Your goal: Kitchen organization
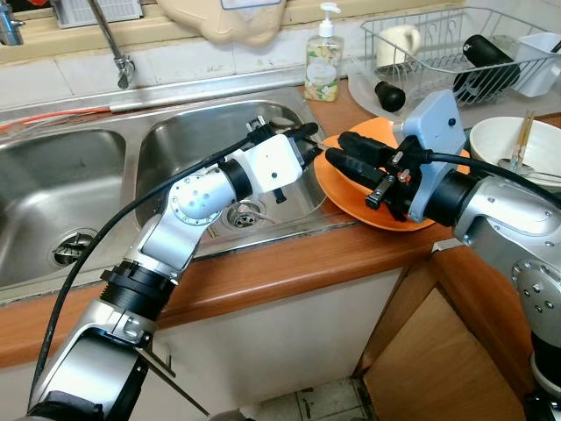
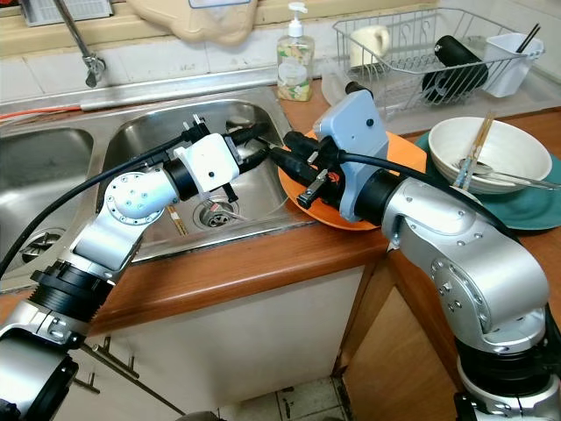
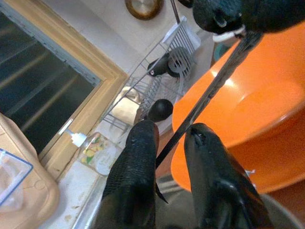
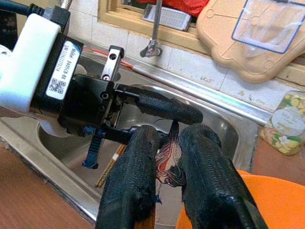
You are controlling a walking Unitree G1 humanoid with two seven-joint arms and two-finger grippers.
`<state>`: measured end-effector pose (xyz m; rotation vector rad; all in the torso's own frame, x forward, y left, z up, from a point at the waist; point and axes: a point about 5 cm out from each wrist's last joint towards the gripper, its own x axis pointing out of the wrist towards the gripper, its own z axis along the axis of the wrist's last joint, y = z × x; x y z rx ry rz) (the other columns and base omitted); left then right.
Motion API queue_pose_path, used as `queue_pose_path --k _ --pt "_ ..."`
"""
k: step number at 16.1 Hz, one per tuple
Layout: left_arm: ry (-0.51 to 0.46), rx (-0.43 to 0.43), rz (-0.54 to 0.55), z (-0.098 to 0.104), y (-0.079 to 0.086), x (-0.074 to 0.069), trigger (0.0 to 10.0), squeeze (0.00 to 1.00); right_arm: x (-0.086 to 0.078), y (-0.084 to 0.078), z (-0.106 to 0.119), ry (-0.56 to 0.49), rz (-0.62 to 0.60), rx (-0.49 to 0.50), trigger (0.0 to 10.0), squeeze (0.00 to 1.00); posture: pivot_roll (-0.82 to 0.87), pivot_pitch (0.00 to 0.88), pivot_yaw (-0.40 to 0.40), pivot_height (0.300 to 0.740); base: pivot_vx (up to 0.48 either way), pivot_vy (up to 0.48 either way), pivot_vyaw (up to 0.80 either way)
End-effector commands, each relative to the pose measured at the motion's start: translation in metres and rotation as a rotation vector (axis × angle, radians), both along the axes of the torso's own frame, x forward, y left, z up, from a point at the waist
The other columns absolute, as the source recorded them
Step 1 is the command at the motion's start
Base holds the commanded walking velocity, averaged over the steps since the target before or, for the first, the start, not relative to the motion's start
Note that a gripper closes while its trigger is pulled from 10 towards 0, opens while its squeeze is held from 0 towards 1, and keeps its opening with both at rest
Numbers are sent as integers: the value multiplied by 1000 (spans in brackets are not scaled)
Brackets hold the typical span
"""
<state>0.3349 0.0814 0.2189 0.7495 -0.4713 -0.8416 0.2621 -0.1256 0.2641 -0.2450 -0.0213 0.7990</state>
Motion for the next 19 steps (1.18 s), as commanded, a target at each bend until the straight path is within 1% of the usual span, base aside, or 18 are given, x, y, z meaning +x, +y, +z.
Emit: queue_pose_path --k 1,4,7,9,10,11,12,13,15,16,18,19 --pt "-32 55 -5 0 0 2 0 0 0 3 4 -26 19 4 0 0 -69 0 80 740 0 0 0" --pt "-84 152 -27 -3 1 2 0 0 0 4 4 -28 19 1 0 0 -67 0 79 740 0 0 0" --pt "-110 207 -39 -6 2 3 0 0 0 4 3 -27 19 0 0 0 -65 0 78 740 0 0 0" --pt "-122 214 -34 -6 4 4 0 0 0 4 3 -27 18 0 0 0 -67 0 82 740 0 0 0" --pt "-131 216 -20 -5 5 6 0 0 0 5 3 -30 18 2 5137 0 -67 0 82 740 0 0 0" --pt "-139 216 8 -4 9 9 0 0 1 5 3 -37 14 -1 10000 0 -67 0 82 740 0 0 0" --pt "-145 211 31 -3 12 11 0 0 1 5 4 -36 10 4 10000 561 -68 0 83 740 0 0 0" --pt "-147 212 42 -2 14 12 0 0 2 5 4 -34 4 25 10000 1000 -68 0 83 740 0 0 0" --pt "-145 218 63 -3 19 14 0 0 4 4 5 -19 -2 55 10000 1000 -65 0 82 740 0 0 0" --pt "-139 225 85 -4 23 16 0 0 5 3 5 -34 -3 42 10000 1000 -65 0 83 740 0 0 0" --pt "-100 265 166 -10 38 24 0 0 5 1 2 -35 -31 29 10000 1000 -66 0 84 740 0 0 0" --pt "-85 280 188 -12 42 26 0 0 5 1 1 -33 -39 20 10000 1000 -67 0 87 740 0 0 0"
